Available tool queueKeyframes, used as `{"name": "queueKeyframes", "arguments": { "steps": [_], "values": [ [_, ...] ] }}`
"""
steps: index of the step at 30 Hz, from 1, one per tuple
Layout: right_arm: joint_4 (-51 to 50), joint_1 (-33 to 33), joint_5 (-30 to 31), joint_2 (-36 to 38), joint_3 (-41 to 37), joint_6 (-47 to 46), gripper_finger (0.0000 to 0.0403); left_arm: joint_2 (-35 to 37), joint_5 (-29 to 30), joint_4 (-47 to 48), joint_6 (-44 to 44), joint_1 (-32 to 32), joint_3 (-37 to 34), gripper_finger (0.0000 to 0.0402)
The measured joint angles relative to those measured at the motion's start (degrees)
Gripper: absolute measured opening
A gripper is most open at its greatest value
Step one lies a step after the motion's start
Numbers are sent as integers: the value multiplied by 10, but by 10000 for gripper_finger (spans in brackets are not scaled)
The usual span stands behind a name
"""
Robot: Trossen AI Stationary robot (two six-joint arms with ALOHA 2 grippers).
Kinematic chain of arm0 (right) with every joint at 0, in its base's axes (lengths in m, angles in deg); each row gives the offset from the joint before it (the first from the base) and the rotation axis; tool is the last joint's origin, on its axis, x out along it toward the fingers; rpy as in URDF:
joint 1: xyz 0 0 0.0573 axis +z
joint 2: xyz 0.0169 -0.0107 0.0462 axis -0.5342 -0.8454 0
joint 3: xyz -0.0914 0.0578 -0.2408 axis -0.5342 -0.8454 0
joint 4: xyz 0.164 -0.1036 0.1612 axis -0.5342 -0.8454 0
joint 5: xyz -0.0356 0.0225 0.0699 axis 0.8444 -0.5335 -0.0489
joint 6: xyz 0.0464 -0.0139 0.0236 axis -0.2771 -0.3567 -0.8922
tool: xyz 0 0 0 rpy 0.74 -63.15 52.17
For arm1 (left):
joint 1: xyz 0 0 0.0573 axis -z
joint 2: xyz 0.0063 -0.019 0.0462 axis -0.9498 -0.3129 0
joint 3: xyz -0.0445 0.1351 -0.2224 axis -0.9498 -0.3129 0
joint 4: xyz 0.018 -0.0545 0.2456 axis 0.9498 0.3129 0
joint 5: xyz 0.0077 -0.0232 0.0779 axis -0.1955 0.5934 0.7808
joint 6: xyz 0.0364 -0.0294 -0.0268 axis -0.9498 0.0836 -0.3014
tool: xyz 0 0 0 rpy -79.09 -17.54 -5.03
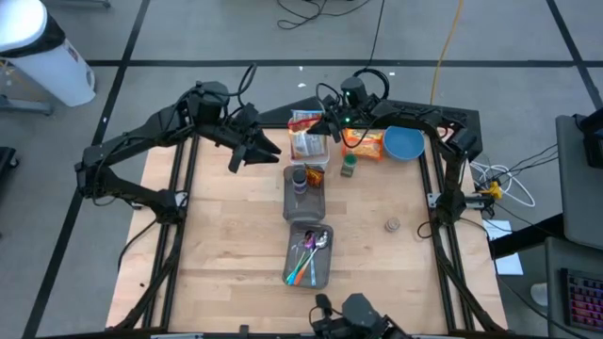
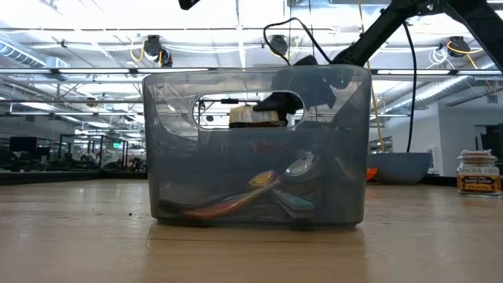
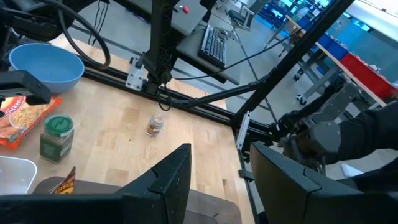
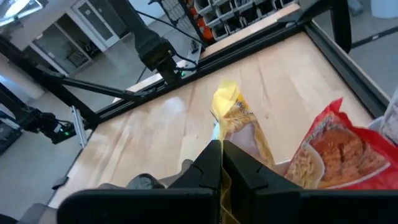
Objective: Pick & Place Food Item
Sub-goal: Put the yellow noodle pack into the white bin
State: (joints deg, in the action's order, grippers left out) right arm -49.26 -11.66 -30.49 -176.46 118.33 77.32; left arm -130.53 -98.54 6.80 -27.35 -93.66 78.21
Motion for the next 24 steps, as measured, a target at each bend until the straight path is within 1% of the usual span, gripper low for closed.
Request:
{"name": "queueKeyframes", "arguments": {
  "steps": [2, 4, 9, 13, 19, 24],
  "values": [
    [-1, 4, 5, 0, 0, 13, 0, 0, 0, 0, -1, 0, 0, 170],
    [-1, 8, 22, 0, -4, 22, 0, 0, 1, 0, -5, 0, 0, 170],
    [3, 10, 37, 0, -22, 29, 0, 0, 17, 0, -9, 0, 0, 170],
    [2, 9, 63, 0, -37, 36, 0, 0, 19, 0, -14, 0, 0, 170],
    [6, 11, 78, 0, -49, 47, 0, 0, 20, 0, -15, 0, 0, 170],
    [18, 11, 79, 0, -49, 40, 0, 0, 20, 0, -14, 0, 0, 170]
  ]
}}
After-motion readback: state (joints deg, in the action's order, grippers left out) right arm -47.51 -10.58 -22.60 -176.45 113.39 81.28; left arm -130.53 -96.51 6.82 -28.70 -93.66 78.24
